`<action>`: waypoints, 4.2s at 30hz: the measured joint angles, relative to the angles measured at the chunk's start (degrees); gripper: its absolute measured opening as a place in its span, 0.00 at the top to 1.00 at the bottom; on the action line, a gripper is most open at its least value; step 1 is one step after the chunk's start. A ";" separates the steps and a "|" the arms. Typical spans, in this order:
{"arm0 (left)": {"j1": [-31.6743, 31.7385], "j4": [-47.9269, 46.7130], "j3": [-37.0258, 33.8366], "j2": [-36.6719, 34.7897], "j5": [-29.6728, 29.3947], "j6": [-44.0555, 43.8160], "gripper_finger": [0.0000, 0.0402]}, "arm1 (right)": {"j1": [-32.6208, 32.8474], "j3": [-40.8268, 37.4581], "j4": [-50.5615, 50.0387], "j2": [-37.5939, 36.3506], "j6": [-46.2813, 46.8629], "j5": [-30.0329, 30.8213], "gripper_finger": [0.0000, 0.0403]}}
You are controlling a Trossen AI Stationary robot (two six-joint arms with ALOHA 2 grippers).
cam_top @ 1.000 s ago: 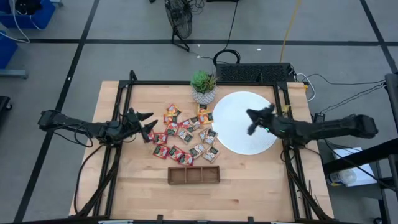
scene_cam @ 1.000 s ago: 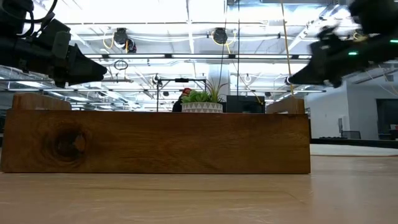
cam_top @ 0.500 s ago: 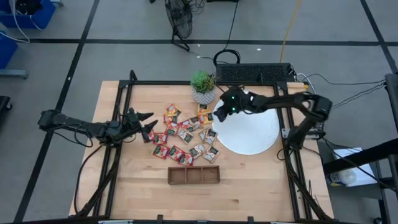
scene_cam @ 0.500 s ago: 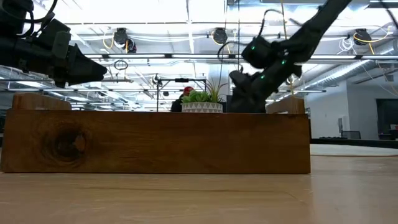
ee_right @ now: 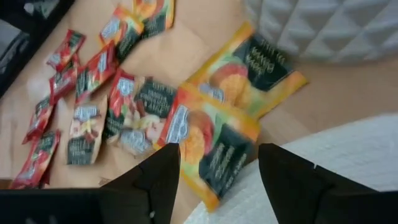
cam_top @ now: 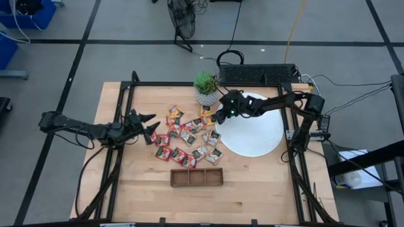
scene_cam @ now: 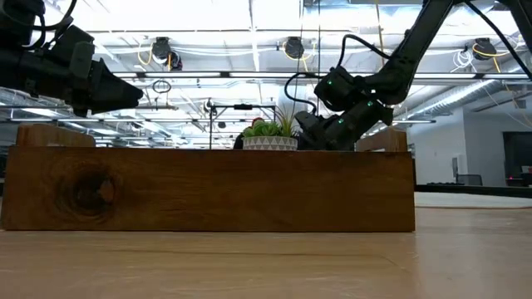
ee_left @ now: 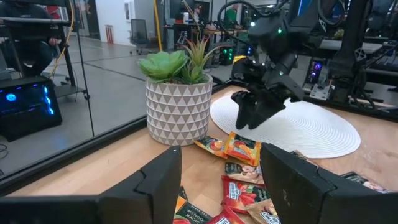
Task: Pick & Place Tea
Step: Put the orange tea bag into the left section of the wooden organizer
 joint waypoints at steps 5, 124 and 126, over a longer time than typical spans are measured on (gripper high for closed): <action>-0.01 -0.02 0.00 -0.01 0.00 0.01 0.46 | -0.01 3.76 -4.81 0.00 -0.98 0.85 0.51; 0.00 -0.02 0.00 -0.02 0.02 0.02 0.46 | 34.45 15.89 -31.42 -17.61 -13.10 26.02 1.00; -0.02 0.04 0.00 -0.02 0.02 0.00 0.46 | 35.99 20.07 -34.87 -15.72 -12.03 26.09 1.00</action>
